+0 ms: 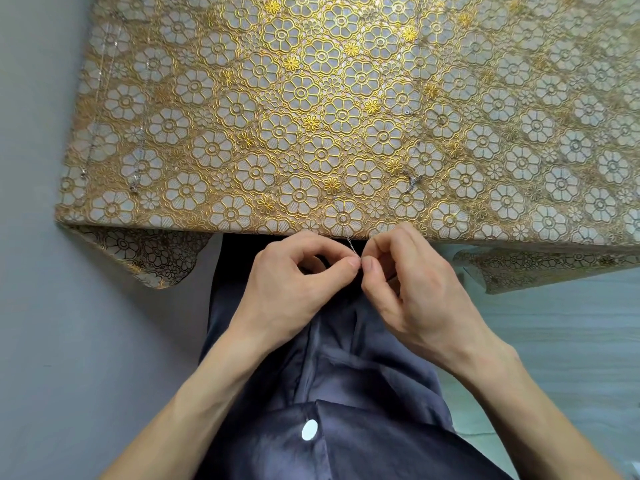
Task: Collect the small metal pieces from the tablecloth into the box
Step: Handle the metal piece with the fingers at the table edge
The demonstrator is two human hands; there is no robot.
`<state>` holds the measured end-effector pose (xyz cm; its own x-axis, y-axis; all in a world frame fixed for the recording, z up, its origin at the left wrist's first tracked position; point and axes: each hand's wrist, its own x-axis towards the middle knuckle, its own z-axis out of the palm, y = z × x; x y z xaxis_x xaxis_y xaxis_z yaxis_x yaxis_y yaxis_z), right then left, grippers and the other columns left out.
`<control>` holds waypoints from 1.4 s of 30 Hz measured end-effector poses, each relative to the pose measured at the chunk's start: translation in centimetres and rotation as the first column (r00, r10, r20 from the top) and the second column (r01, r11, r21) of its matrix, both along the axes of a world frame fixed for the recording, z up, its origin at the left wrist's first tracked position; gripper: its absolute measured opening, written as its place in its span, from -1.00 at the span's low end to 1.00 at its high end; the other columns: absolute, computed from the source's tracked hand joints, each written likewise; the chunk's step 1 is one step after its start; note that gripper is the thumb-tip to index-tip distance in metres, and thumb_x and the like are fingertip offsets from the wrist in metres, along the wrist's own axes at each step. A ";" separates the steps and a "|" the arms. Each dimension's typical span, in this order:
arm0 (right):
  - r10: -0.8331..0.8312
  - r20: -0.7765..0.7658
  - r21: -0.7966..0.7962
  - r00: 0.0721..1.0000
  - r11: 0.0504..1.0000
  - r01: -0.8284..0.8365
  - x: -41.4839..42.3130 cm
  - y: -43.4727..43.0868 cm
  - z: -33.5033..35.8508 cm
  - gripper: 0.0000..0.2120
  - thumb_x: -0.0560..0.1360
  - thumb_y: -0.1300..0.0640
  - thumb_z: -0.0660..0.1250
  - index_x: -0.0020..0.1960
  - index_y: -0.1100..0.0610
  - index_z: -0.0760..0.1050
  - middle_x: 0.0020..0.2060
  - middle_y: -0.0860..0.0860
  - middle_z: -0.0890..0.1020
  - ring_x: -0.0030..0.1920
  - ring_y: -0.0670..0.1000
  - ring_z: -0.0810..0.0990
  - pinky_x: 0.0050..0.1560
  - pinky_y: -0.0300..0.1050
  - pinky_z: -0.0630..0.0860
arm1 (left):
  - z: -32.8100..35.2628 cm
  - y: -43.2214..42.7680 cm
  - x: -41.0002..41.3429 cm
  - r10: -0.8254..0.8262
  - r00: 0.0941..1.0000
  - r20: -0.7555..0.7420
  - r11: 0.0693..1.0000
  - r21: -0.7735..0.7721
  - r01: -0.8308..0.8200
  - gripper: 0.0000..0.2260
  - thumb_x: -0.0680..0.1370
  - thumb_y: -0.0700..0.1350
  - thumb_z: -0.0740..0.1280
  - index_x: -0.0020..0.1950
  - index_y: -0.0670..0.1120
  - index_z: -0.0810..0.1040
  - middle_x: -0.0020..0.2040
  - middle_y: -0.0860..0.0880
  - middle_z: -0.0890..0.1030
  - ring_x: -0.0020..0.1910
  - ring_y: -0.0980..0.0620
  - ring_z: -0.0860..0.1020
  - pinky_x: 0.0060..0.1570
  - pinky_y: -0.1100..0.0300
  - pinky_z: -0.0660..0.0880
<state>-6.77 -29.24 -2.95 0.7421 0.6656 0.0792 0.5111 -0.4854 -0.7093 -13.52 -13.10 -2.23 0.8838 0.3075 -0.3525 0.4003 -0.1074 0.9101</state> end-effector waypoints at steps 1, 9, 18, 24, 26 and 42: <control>0.008 -0.001 -0.001 1.000 1.000 -0.008 0.1 0.0 0.0 -0.86 0.59 0.05 0.18 0.00 0.11 0.43 -0.12 -0.08 0.43 -0.19 -0.03 0.44 -0.23 0.03 0.43 | 0.0 0.0 0.0 0.002 1.000 0.006 1.000 0.015 -0.002 -0.86 0.36 0.14 0.45 -0.18 0.12 0.71 -0.18 0.16 0.67 -0.28 0.17 0.55 -0.19 0.34 0.43; -0.015 -0.043 0.109 0.999 0.994 0.020 1.7 1.1 -0.2 -0.84 0.60 0.07 0.20 0.00 0.16 0.45 -0.13 -0.10 0.43 -0.24 -0.04 0.53 -0.22 -0.12 0.51 | 0.4 0.1 1.5 0.092 0.994 0.063 0.994 0.059 -0.096 -0.86 0.34 0.13 0.44 -0.23 0.10 0.68 -0.25 0.19 0.62 -0.38 0.20 0.47 -0.29 0.39 0.38; -0.066 -0.136 0.161 0.988 0.983 0.088 2.5 1.9 -1.0 -0.93 0.61 0.04 0.19 -0.01 0.02 0.40 -0.16 -0.12 0.46 -0.26 -0.04 0.53 -0.23 -0.23 0.45 | 0.4 0.5 2.5 0.142 0.989 0.041 0.984 0.105 -0.146 -0.89 0.38 0.10 0.45 -0.23 0.08 0.69 -0.26 0.23 0.63 -0.40 0.22 0.47 -0.31 0.39 0.37; -0.117 -0.102 0.137 0.988 0.982 0.130 2.0 1.1 -1.6 -0.91 0.60 0.07 0.20 -0.02 0.07 0.44 -0.18 -0.15 0.46 -0.24 -0.18 0.45 -0.18 -0.44 0.34 | 1.3 0.4 1.9 0.013 0.986 -0.164 0.964 0.266 0.032 -0.88 0.50 0.14 0.40 -0.13 0.16 0.71 -0.18 0.28 0.66 -0.31 0.25 0.53 -0.19 0.27 0.45; -0.129 -0.131 0.144 0.983 0.979 0.148 1.9 0.9 -1.6 -0.96 0.60 0.06 0.20 -0.02 0.00 0.41 -0.20 -0.20 0.44 -0.27 -0.16 0.46 -0.20 -0.42 0.33 | 1.3 0.6 1.5 -0.012 0.997 -0.080 0.887 0.459 0.048 -0.87 0.51 0.17 0.36 -0.03 0.22 0.67 -0.12 0.26 0.63 -0.30 0.20 0.52 -0.17 0.15 0.52; -0.162 -0.113 0.059 0.980 0.984 0.170 3.8 1.7 -0.7 -0.89 0.60 -0.01 0.18 -0.04 0.00 0.40 -0.21 -0.18 0.46 -0.26 -0.12 0.48 -0.23 -0.39 0.35 | -1.9 5.3 5.3 -0.585 0.795 0.160 0.416 0.901 0.125 -0.85 0.63 -0.05 0.32 -0.02 -0.07 0.64 0.00 -0.02 0.65 -0.08 -0.14 0.61 -0.15 -0.04 0.51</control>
<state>-2.93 -27.50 -3.68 0.8484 0.5283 0.0341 0.3468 -0.5059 -0.7898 -8.26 -7.76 -4.17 0.9502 -0.1439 0.2765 -0.2355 -0.9125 0.3345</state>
